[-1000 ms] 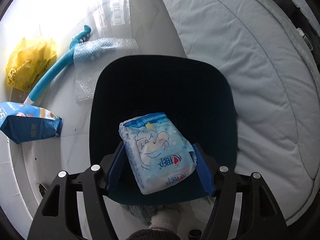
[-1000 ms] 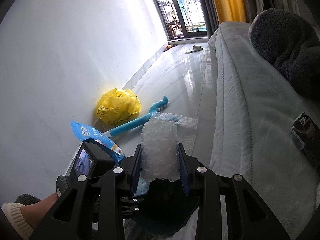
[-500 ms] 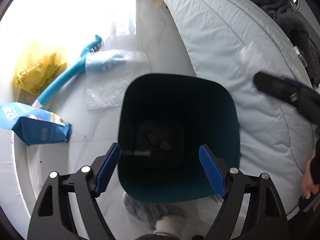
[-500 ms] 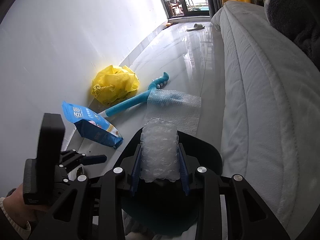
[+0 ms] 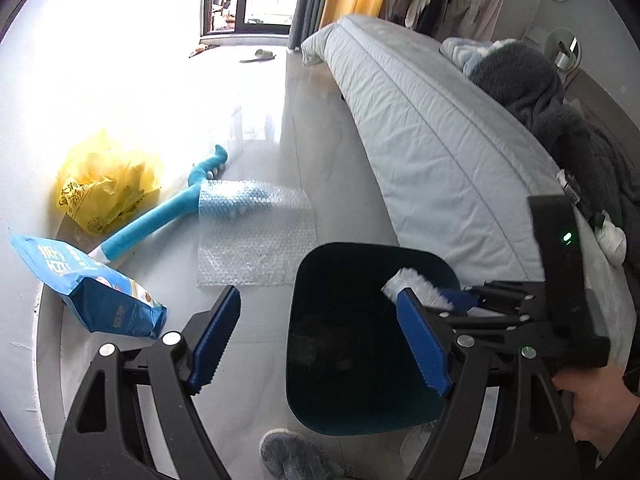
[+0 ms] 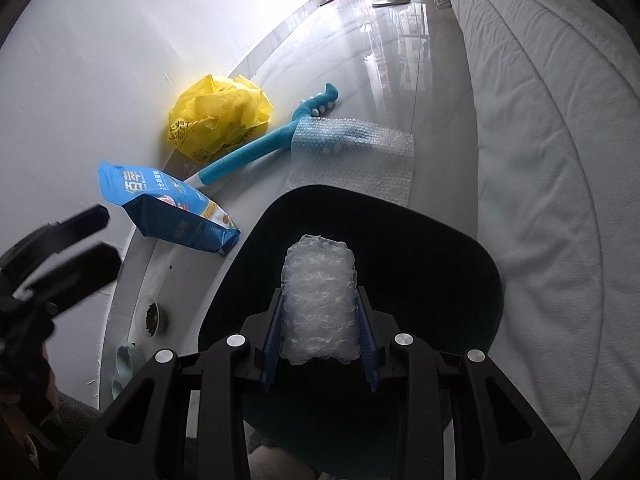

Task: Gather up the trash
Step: 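Open the right tool to drop the bubble wrap into the bin, then move both tools back toward the remaining items on the bed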

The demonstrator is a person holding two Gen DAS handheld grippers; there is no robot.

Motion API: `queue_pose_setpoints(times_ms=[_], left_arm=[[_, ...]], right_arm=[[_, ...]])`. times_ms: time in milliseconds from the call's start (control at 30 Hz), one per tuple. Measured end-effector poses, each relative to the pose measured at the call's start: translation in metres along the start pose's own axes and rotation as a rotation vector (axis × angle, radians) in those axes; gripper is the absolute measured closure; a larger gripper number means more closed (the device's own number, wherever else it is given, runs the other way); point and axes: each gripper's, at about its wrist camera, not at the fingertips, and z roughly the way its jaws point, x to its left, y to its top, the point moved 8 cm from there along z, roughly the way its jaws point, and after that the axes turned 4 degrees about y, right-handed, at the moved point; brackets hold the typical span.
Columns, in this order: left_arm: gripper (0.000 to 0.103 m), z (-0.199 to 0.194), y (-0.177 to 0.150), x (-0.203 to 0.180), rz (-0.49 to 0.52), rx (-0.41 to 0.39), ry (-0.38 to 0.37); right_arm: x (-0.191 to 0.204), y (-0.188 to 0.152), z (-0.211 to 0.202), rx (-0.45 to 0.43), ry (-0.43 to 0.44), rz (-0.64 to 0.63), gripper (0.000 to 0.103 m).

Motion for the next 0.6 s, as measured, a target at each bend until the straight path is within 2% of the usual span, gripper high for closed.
queue_pose_setpoints(times_ms=[333, 400, 433, 467, 600], left_arm=[[0.033, -0.045, 0.032, 0.001, 0.014, -0.173, 0.013], [0.034, -0.054, 0.038, 0.001, 0.008, -0.207, 0.010], [0.034, -0.057, 0.041, 0.001, 0.004, -0.220, 0.007], [0.034, -0.061, 0.044, 0.000, 0.000, -0.237, 0.004], [0.034, -0.077, 0.053, -0.013, 0.009, -0.280, -0.018]], right_arm=[[-0.005, -0.014, 0.021, 0.076, -0.037, -0.008, 0.065], [-0.005, -0.015, 0.021, 0.083, -0.049, -0.015, 0.054], [-0.005, -0.016, 0.020, 0.084, -0.053, -0.018, 0.044], [-0.005, -0.016, 0.019, 0.085, -0.053, -0.022, 0.039], [-0.002, -0.018, 0.016, 0.085, -0.053, -0.039, 0.037]])
